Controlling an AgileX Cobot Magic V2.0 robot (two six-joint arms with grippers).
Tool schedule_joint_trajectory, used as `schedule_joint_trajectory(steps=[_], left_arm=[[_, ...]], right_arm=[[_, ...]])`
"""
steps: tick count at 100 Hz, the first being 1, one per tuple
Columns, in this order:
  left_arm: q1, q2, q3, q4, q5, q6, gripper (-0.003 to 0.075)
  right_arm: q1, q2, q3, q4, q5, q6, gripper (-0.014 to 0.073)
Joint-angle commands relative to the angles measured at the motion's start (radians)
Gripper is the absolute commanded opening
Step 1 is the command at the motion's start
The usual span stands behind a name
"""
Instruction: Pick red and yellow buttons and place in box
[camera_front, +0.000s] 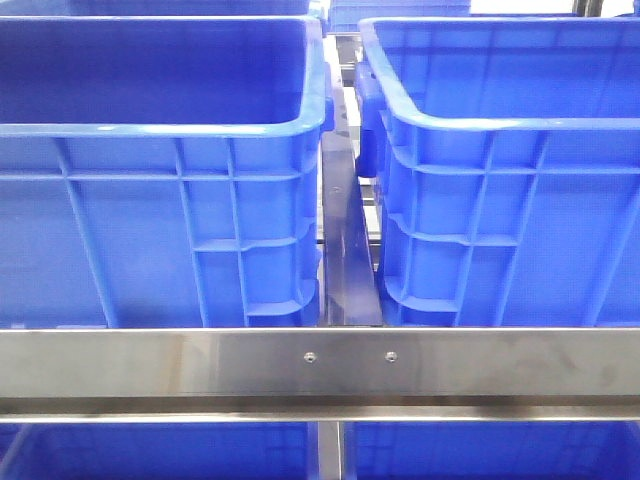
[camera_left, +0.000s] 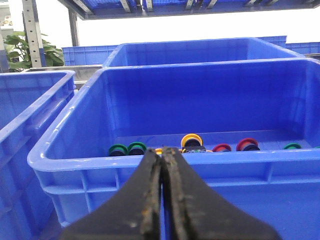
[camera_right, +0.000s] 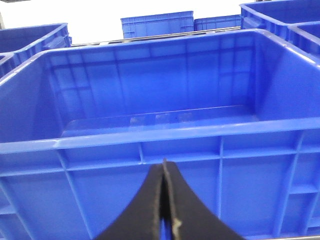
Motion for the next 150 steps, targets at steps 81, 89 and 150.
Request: schedule_joint_trajectory(steps=[81,89,150], left_arm=[[-0.002,0.031,-0.261,-0.053,0.2,-0.011,-0.0019],[-0.002,0.09,-0.349,-0.053,0.291,-0.011,-0.0019],[-0.002,0.663,-0.898,-0.056,0.715,0.043,-0.0019]], right_arm=[[-0.001,-0.024,-0.019,-0.009,-0.082,-0.005,-0.0116],[-0.001,-0.024,-0.019,-0.009,-0.082,-0.005,-0.0116],[-0.001,-0.024,-0.019,-0.009,-0.082,-0.005,-0.0116]])
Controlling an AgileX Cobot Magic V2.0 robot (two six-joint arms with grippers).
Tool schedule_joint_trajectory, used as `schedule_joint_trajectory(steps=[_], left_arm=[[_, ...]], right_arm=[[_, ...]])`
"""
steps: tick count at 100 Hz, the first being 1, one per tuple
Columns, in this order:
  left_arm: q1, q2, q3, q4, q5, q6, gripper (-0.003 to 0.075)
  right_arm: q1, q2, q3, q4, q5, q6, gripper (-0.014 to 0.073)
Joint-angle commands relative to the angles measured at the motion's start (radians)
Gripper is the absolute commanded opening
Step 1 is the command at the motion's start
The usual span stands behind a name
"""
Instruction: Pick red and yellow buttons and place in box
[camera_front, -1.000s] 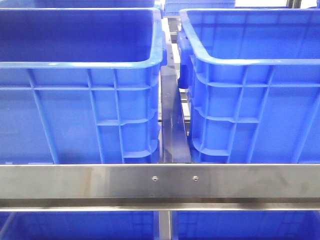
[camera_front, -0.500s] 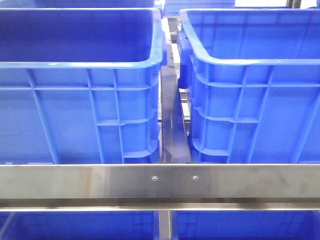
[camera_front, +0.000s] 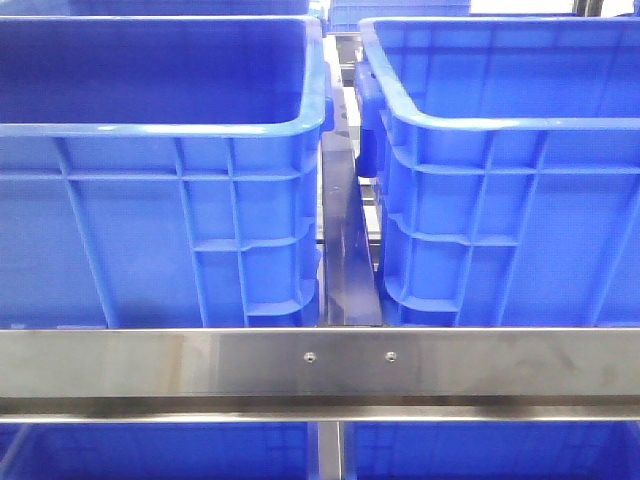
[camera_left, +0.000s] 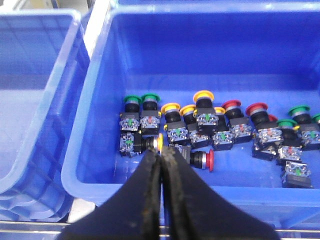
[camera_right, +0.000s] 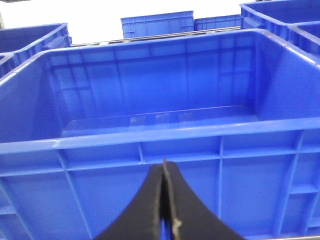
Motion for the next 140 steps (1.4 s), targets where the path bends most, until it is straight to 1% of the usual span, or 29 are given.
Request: schedule_joint_trajectory(steps=[1,19,71,76,83,86,88,93,95,100,107,113,131,140], left_arm=[[-0.002,0.055,-0.056,-0.006,-0.057,0.006,-0.0019],[-0.002,0.093,-0.06,-0.004,-0.074,0.006,-0.0019],[-0.002,0.093,-0.06,-0.004,-0.066,0.008,-0.0011],[-0.002,0.093,-0.06,-0.004,-0.066,0.008,0.0017],[-0.002,0.093,-0.06,-0.004,-0.066,0.008,0.0098],[-0.002,0.093,-0.06,-0.004,-0.066,0.008,0.0156],[-0.002,0.093,-0.06,-0.004,-0.066,0.008,0.0181],[-0.002,0.093,-0.06,-0.004,-0.066,0.008,0.0294],[-0.002,0.093,-0.06,-0.004,-0.066,0.008,0.0323],[-0.002,0.093,-0.06,-0.004,-0.066,0.008,0.043],[-0.002,0.093,-0.06,-0.004,-0.066,0.008,0.0521],[-0.002,0.093,-0.06,-0.003,-0.066,0.008,0.054],[-0.002,0.093,-0.058,-0.006,-0.069,0.008,0.0506],[-0.002,0.103,-0.058,-0.054,-0.09,0.008,0.0489]], right_arm=[[-0.001,-0.024,-0.019,-0.009,-0.082,-0.005,-0.0116],[-0.001,-0.024,-0.019,-0.009,-0.082,-0.005,-0.0116],[-0.001,-0.024,-0.019,-0.009,-0.082,-0.005,-0.0116],[-0.001,-0.024,-0.019,-0.009,-0.082,-0.005,-0.0116],[-0.001,-0.024,-0.019,-0.009,-0.082,-0.005,-0.0116],[-0.001,-0.024,-0.019,-0.009,-0.082,-0.005,-0.0116],[-0.001,-0.024,-0.019,-0.009,-0.082,-0.005,-0.0116],[-0.001,-0.024,-0.019,-0.009,-0.082,-0.005,-0.0116],[-0.001,-0.024,-0.019,-0.009,-0.082,-0.005,-0.0116],[-0.001,-0.024,-0.019,-0.009,-0.082,-0.005,-0.0116],[-0.001,-0.024,-0.019,-0.009,-0.082,-0.005,-0.0116],[-0.001,-0.024,-0.019,-0.009,-0.082,-0.005,-0.0116],[-0.001,-0.024,-0.019,-0.009,-0.082,-0.005,-0.0116],[-0.001,-0.024,-0.019,-0.009,-0.082,-0.005,-0.0116]])
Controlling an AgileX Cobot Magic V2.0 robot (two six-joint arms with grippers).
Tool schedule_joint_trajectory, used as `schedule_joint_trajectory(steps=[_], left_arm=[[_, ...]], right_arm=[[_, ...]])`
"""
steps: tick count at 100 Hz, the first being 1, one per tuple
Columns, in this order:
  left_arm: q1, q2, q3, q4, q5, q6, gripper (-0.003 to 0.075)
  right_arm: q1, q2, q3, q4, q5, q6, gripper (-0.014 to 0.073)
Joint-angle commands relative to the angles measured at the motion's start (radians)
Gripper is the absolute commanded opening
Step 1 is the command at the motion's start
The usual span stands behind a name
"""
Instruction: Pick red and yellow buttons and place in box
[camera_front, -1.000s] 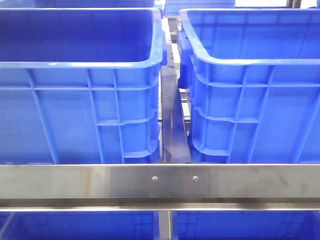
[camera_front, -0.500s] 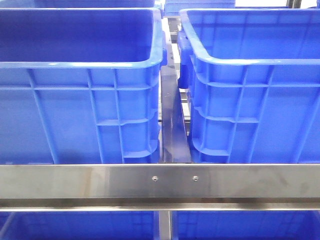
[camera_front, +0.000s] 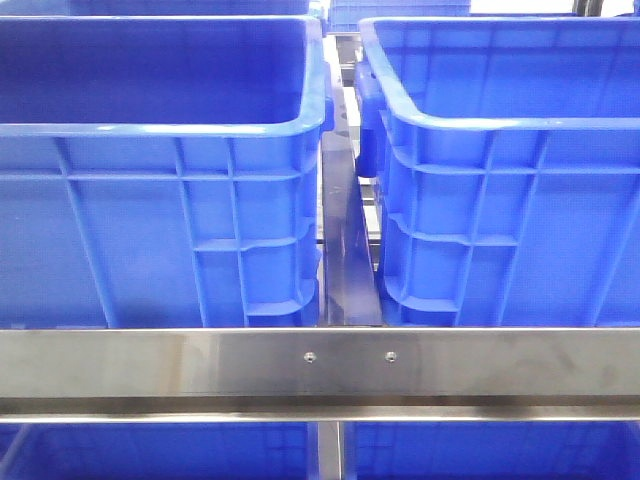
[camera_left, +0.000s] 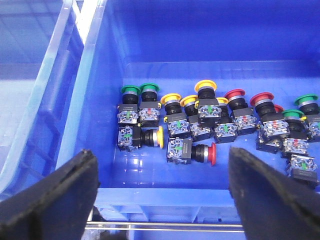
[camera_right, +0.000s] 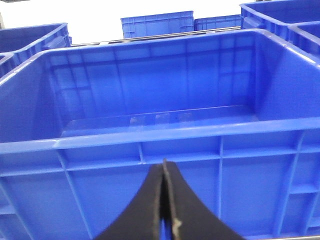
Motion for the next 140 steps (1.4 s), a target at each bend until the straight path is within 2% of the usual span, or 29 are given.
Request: schedule_joint_trajectory(steps=[1,25,55,76,99,140], left_arm=[[-0.002,0.017,-0.033,-0.049,-0.089,0.0,0.0488],[-0.025,0.17,-0.078,-0.223,-0.084,0.078,0.0483],[-0.218,0.464,-0.244,-0.225,-0.086,0.072,0.0483],[-0.284,0.677,-0.379,-0.221,-0.088,0.046,0.0483],[-0.302,0.853,-0.481,-0.214,-0.085,0.024,0.0483],[-0.302,0.99,-0.496,-0.214,-0.098,0.024,0.0483]], right_arm=[[-0.001,-0.024,-0.019,-0.009,-0.082,-0.005,-0.0116],[-0.001,-0.024,-0.019,-0.009,-0.082,-0.005,-0.0116],[-0.001,-0.024,-0.019,-0.009,-0.082,-0.005,-0.0116],[-0.001,-0.024,-0.019,-0.009,-0.082,-0.005,-0.0116],[-0.001,-0.024,-0.019,-0.009,-0.082,-0.005,-0.0116],[-0.001,-0.024,-0.019,-0.009,-0.082,-0.005,-0.0116]])
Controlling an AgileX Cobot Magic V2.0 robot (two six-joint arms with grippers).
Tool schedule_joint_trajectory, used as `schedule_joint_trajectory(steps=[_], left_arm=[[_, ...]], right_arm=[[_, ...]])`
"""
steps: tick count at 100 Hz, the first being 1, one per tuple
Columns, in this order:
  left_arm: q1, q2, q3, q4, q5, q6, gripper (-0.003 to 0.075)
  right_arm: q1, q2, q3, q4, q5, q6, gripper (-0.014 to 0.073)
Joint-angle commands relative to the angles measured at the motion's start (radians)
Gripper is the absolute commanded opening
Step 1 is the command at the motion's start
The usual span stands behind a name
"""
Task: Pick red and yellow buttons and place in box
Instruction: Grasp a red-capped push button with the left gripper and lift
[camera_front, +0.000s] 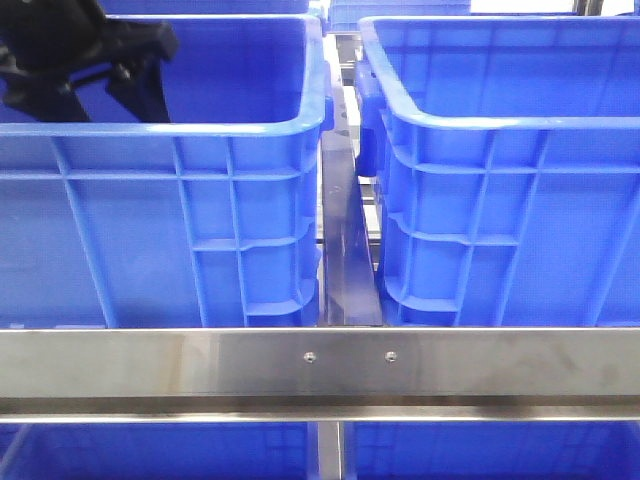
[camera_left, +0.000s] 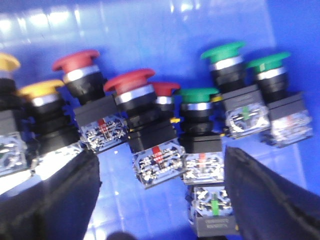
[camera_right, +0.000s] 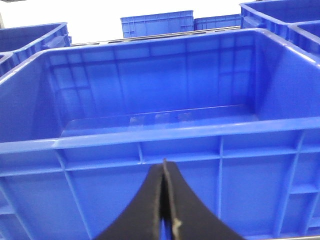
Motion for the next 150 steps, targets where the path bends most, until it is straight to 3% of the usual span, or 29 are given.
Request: schedule_joint_trajectory(steps=[1,55,67,79,90,123,150], left_arm=[[-0.006,-0.015,-0.033,-0.007,-0.055,-0.011,0.0483],[-0.006,0.091,-0.034,-0.007,-0.094,-0.013,0.0468],[-0.006,0.091,-0.034,-0.007,-0.094,-0.013,0.0349],[-0.006,0.089,-0.034,-0.007,-0.098,-0.013,0.013],[-0.006,0.079,-0.034,-0.005,-0.102,-0.011,-0.0015],[-0.042,-0.105,-0.034,-0.005,-0.043,0.049,-0.0019],[-0.206,-0.324,-0.034,-0.005,0.002,0.138,-0.0019]], right_arm=[[-0.001,-0.024,-0.019,-0.009,-0.082,-0.005,-0.0116],[-0.001,-0.024,-0.019,-0.009,-0.082,-0.005,-0.0116],[-0.001,-0.024,-0.019,-0.009,-0.082,-0.005,-0.0116],[-0.001,-0.024,-0.019,-0.009,-0.082,-0.005,-0.0116],[-0.001,-0.024,-0.019,-0.009,-0.082,-0.005,-0.0116],[-0.001,-0.024,-0.019,-0.009,-0.082,-0.005,-0.0116],[-0.001,-0.024,-0.019,-0.009,-0.082,-0.005,-0.0116]])
